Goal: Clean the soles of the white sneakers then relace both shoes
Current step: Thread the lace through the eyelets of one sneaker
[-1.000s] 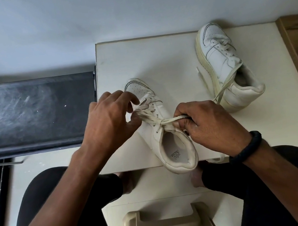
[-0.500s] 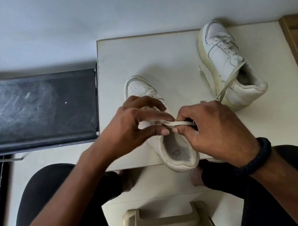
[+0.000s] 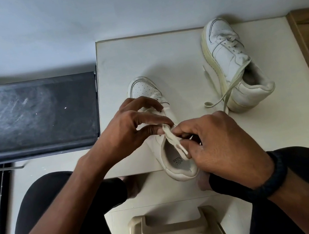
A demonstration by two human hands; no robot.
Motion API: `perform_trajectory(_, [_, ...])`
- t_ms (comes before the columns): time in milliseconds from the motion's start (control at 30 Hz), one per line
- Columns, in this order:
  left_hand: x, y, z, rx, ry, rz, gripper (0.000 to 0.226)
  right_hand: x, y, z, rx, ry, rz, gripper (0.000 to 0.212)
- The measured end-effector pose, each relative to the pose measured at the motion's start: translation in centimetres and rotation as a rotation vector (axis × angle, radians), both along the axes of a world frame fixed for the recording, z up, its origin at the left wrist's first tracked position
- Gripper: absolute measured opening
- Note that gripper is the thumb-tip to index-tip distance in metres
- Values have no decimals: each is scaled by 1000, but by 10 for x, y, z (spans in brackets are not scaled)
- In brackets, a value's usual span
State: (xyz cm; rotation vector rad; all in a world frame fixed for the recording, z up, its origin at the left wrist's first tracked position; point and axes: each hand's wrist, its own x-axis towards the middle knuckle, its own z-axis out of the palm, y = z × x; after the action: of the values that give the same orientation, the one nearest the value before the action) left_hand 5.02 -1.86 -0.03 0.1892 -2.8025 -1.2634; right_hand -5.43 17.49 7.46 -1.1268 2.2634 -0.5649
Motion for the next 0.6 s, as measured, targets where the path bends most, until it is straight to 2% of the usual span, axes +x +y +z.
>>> perform_trajectory(100, [1, -2, 3, 57, -38, 16, 27, 8, -2, 0, 105, 88, 99, 18])
perform_trajectory(233, [3, 1, 11, 148, -119, 49, 40, 13, -2, 4, 188, 100, 211, 15])
perform_trajectory(367, [6, 12, 10, -15, -199, -26, 63, -5, 3, 15, 135, 56, 70, 19])
perform_trajectory(467, [4, 22, 8, -82, -184, 20, 64, -23, 6, 10, 98, 54, -85, 9])
perform_trajectory(500, [3, 25, 8, -102, -178, 39, 62, -27, 6, 6, 145, 48, -79, 9])
perform_trajectory(600, [1, 37, 7, -179, -175, 100, 65, -29, 4, -7, 348, -33, 41, 31])
